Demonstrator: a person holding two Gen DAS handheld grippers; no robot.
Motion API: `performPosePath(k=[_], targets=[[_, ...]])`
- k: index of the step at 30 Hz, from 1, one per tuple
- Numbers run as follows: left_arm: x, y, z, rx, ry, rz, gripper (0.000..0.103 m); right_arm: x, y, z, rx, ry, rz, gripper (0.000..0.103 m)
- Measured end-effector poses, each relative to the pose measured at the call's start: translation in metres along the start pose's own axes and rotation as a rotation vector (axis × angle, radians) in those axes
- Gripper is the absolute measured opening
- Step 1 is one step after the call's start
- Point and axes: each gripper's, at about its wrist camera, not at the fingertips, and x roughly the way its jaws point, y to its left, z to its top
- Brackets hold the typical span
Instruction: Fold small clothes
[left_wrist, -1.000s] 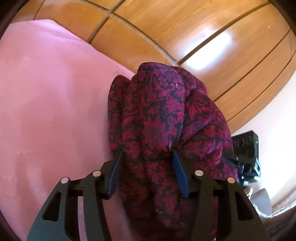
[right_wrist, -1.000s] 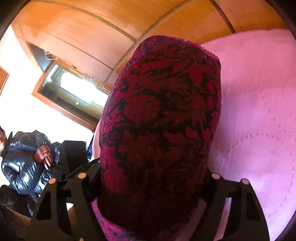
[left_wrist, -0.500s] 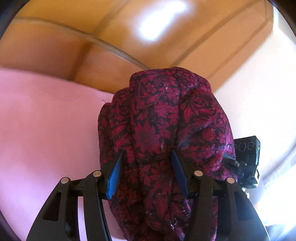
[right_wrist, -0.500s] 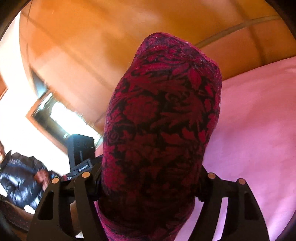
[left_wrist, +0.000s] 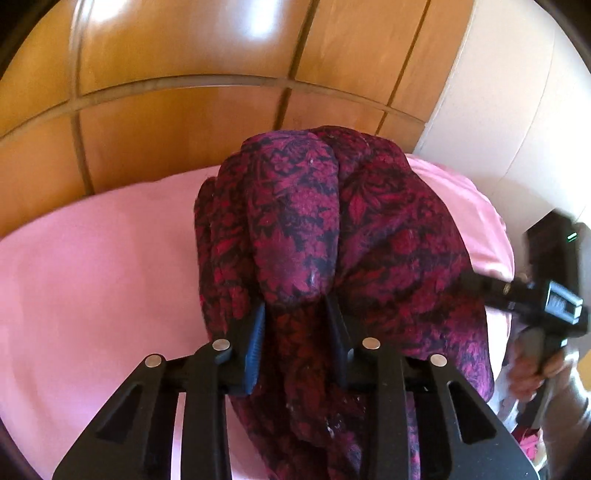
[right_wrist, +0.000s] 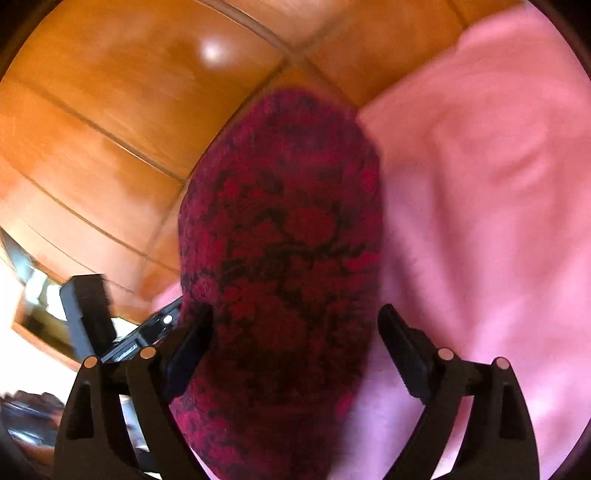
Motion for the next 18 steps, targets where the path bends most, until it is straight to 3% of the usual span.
performPosePath(k=[1, 4, 7, 10, 14, 18], targets=[[-0.001, 0.002, -0.002, -0.016, -0.001, 0.006, 0.030, -0.008, 0.011, 0.005, -0.027, -0.026, -0.027, 0.070], [-0.006, 0.006, -0.002, -0.021, -0.004, 0.031, 0.028, -0.019, 0.055, 0.021, -0.165, -0.094, -0.121, 0.061], [-0.007, 0.007, 0.001, -0.021, -0.007, 0.060, 0.028, 0.005, 0.100, 0.031, -0.279, -0.085, -0.195, 0.055], [-0.002, 0.003, 0.009, -0.041, -0.002, 0.089, 0.028, 0.051, 0.113, 0.037, -0.305, 0.003, -0.263, 0.054], [0.004, 0.030, 0.005, -0.099, 0.006, 0.125, 0.028, 0.110, 0.116, 0.045, -0.299, 0.060, -0.350, 0.055], [0.000, 0.043, -0.003, -0.183, -0.007, 0.107, 0.031, 0.126, 0.137, 0.027, -0.373, 0.027, -0.415, 0.056]])
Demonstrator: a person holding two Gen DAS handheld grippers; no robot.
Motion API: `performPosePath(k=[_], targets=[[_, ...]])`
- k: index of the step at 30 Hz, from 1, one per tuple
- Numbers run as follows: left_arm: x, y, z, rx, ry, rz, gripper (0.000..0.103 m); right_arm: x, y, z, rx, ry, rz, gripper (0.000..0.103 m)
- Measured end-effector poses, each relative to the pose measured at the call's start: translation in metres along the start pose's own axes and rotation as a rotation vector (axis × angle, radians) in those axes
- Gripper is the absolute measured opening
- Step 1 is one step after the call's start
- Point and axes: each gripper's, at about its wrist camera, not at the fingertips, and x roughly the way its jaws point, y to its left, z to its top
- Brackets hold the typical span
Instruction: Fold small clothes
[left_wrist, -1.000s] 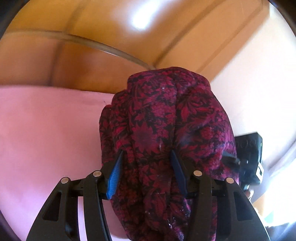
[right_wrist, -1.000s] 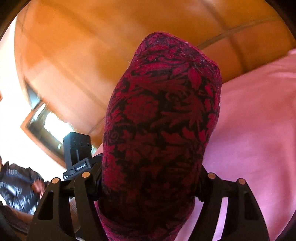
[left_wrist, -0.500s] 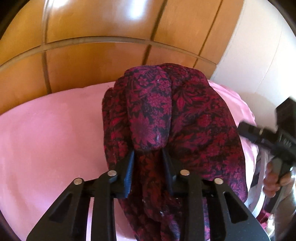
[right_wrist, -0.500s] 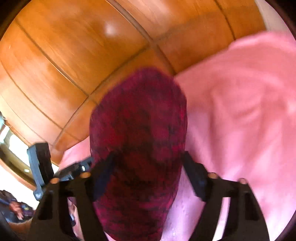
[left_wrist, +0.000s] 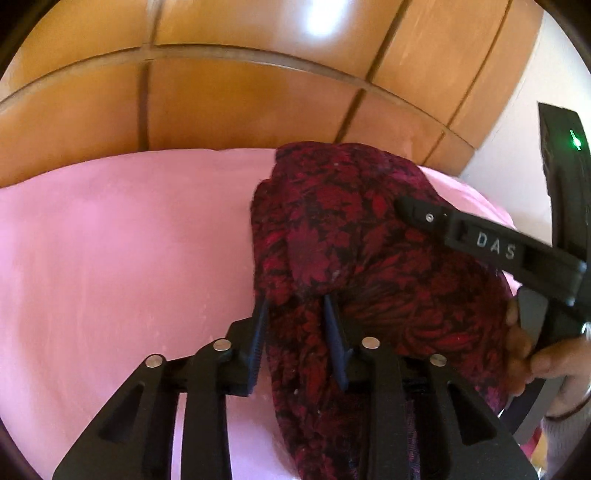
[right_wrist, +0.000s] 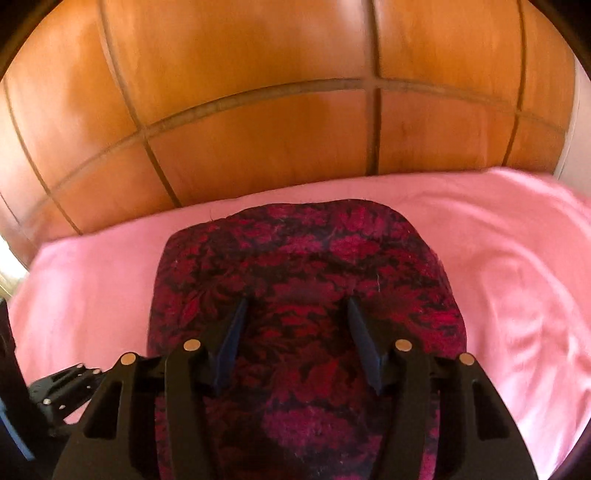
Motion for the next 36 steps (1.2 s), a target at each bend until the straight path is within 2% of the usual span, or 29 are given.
performPosePath(k=[1, 2, 4, 5, 6, 9, 12, 16, 18, 20, 26, 28, 29, 30, 36], targets=[[-0.004, -0.004, -0.004, 0.005, -0.019, 0.008, 0.034, -0.004, -0.002, -0.006, 0.002, -0.024, 0.010, 0.056], [-0.007, -0.004, -0.006, 0.001, -0.030, 0.022, 0.046, -0.004, -0.011, -0.010, 0.018, -0.035, 0.024, 0.056], [-0.016, -0.008, -0.008, -0.021, -0.058, 0.037, 0.050, -0.011, -0.020, -0.013, 0.048, -0.054, 0.041, 0.058], [-0.021, -0.010, -0.007, -0.024, -0.071, 0.037, 0.053, -0.020, -0.025, -0.013, 0.065, -0.068, 0.056, 0.060], [-0.025, -0.012, -0.006, -0.023, -0.079, 0.045, 0.056, -0.027, -0.031, -0.010, 0.080, -0.078, 0.071, 0.068], [-0.038, -0.022, -0.005, 0.019, -0.114, 0.087, 0.056, -0.058, -0.036, -0.019, 0.135, -0.117, 0.089, 0.077], [-0.047, -0.022, -0.010, 0.022, -0.119, 0.098, 0.056, -0.078, -0.037, -0.033, 0.172, -0.126, 0.083, 0.078], [-0.061, -0.019, -0.017, -0.001, -0.136, 0.126, 0.063, -0.098, -0.038, -0.063, 0.220, -0.136, 0.083, 0.080], [-0.072, -0.015, -0.022, -0.004, -0.150, 0.146, 0.063, -0.108, -0.035, -0.075, 0.227, -0.133, 0.039, 0.084], [-0.081, -0.017, -0.026, -0.002, -0.166, 0.178, 0.072, -0.116, -0.031, -0.089, 0.235, -0.124, -0.033, 0.088], [-0.110, -0.024, -0.041, -0.011, -0.201, 0.218, 0.073, -0.143, -0.020, -0.107, 0.232, -0.153, -0.140, 0.099], [-0.118, -0.026, -0.047, -0.018, -0.206, 0.223, 0.074, -0.151, -0.017, -0.112, 0.245, -0.168, -0.158, 0.100], [-0.122, -0.029, -0.051, -0.015, -0.214, 0.231, 0.082, -0.155, -0.015, -0.115, 0.240, -0.180, -0.164, 0.101], [-0.126, -0.031, -0.056, -0.014, -0.221, 0.237, 0.086, -0.158, -0.012, -0.118, 0.232, -0.189, -0.177, 0.101], [-0.142, -0.036, -0.076, -0.015, -0.236, 0.257, 0.087, -0.161, 0.009, -0.136, 0.192, -0.213, -0.225, 0.101]])
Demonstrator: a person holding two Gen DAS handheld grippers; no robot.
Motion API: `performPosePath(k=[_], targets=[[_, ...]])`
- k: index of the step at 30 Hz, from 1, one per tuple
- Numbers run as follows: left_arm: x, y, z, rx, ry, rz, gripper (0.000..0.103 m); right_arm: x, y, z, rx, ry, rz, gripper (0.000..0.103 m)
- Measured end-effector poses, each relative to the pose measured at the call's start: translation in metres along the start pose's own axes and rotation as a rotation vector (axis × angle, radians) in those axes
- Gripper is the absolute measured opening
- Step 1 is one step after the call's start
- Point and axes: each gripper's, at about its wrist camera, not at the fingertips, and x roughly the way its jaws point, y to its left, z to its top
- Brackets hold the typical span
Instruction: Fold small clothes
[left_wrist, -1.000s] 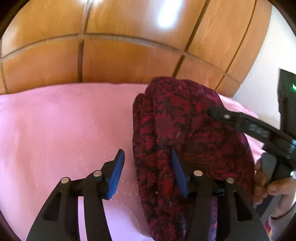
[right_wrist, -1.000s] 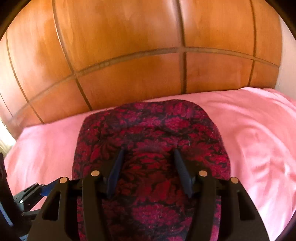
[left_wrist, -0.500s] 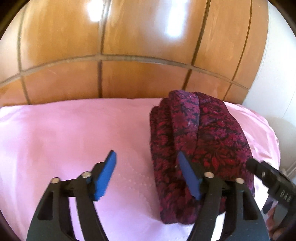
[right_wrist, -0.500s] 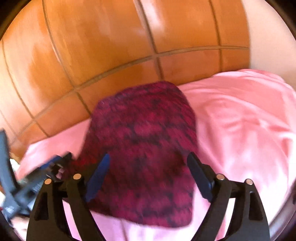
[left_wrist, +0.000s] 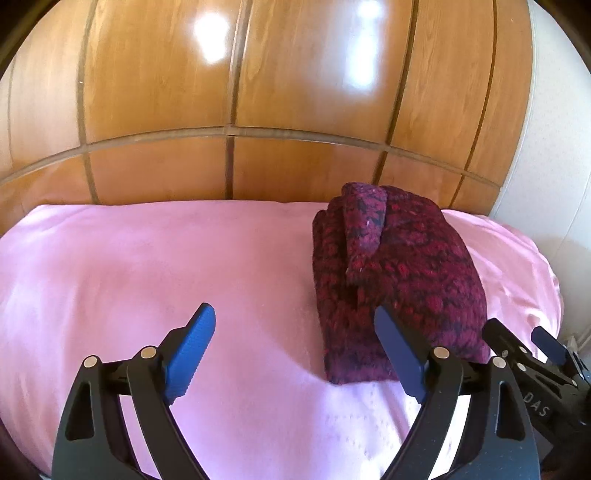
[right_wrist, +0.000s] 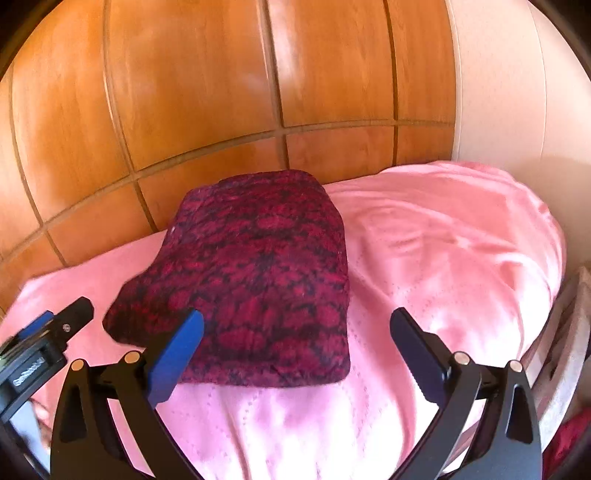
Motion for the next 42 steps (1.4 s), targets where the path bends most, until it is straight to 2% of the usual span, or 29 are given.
performPosePath(k=[2, 10, 15, 22, 26, 32, 42], targets=[[-0.004, 0.001, -0.005, 0.001, 0.003, 0.003, 0.090, -0.002, 0.003, -0.003, -0.010, -0.006, -0.004, 0.101], [-0.010, 0.008, -0.022, -0.009, 0.013, 0.038, 0.090, -0.016, -0.003, -0.008, 0.017, -0.042, -0.030, 0.101], [-0.007, 0.014, -0.034, 0.002, 0.025, 0.070, 0.093, -0.006, -0.004, -0.016, 0.023, 0.023, -0.063, 0.101], [-0.007, 0.034, -0.032, -0.050, 0.016, 0.114, 0.099, -0.008, 0.001, -0.011, 0.019, 0.025, -0.043, 0.101], [-0.009, 0.033, -0.032, -0.043, 0.013, 0.123, 0.099, -0.008, 0.007, -0.017, -0.014, 0.019, -0.056, 0.101], [-0.010, 0.018, -0.038, 0.019, 0.018, 0.116, 0.099, -0.008, 0.012, -0.019, -0.084, -0.022, -0.094, 0.101], [-0.010, 0.014, -0.037, 0.041, 0.020, 0.107, 0.099, 0.002, -0.001, -0.019, -0.032, 0.002, -0.078, 0.101]])
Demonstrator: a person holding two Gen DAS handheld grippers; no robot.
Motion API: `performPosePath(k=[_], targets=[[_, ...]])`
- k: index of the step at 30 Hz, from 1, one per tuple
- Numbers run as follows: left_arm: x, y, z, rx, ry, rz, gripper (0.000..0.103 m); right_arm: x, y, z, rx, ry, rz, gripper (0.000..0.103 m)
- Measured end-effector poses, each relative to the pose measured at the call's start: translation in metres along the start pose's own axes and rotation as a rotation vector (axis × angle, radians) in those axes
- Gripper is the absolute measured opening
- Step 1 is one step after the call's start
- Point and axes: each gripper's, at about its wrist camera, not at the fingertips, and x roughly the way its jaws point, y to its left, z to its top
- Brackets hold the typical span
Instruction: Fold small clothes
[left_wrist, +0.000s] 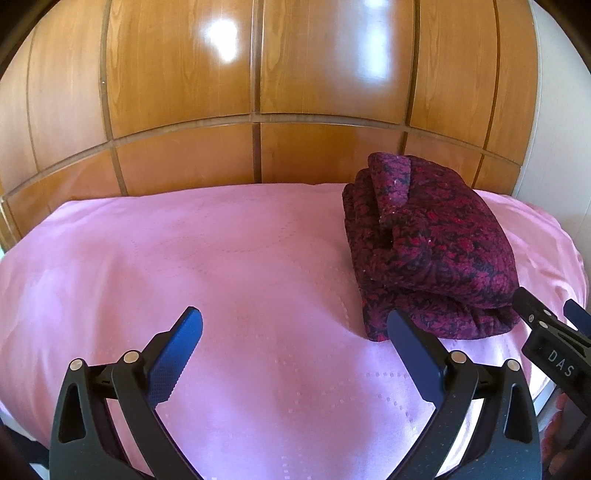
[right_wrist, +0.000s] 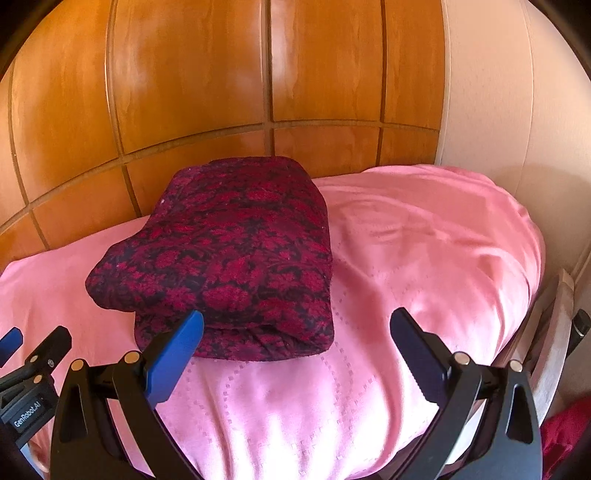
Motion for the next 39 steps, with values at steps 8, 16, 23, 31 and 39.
performPosePath(k=[8, 16, 23, 31, 39], targets=[[0.0029, 0.0019, -0.0004, -0.006, 0.015, -0.005, 0.099, -0.0003, 0.0045, -0.0026, -0.014, 0.004, 0.008, 0.101], [0.0026, -0.0002, 0.0008, -0.019, 0.014, -0.018, 0.099, -0.0003, 0.0041, -0.0019, -0.030, -0.007, 0.008, 0.101], [0.0022, 0.0049, -0.0010, -0.025, 0.018, -0.018, 0.099, -0.0018, 0.0042, -0.0028, -0.026, -0.009, 0.016, 0.101], [0.0006, 0.0063, -0.0035, -0.014, 0.015, -0.017, 0.099, -0.0005, 0.0025, -0.0022, -0.022, -0.005, 0.021, 0.101], [-0.0020, 0.0059, -0.0034, -0.019, 0.009, -0.018, 0.099, -0.0081, 0.0092, -0.0034, -0.045, -0.022, 0.026, 0.101]])
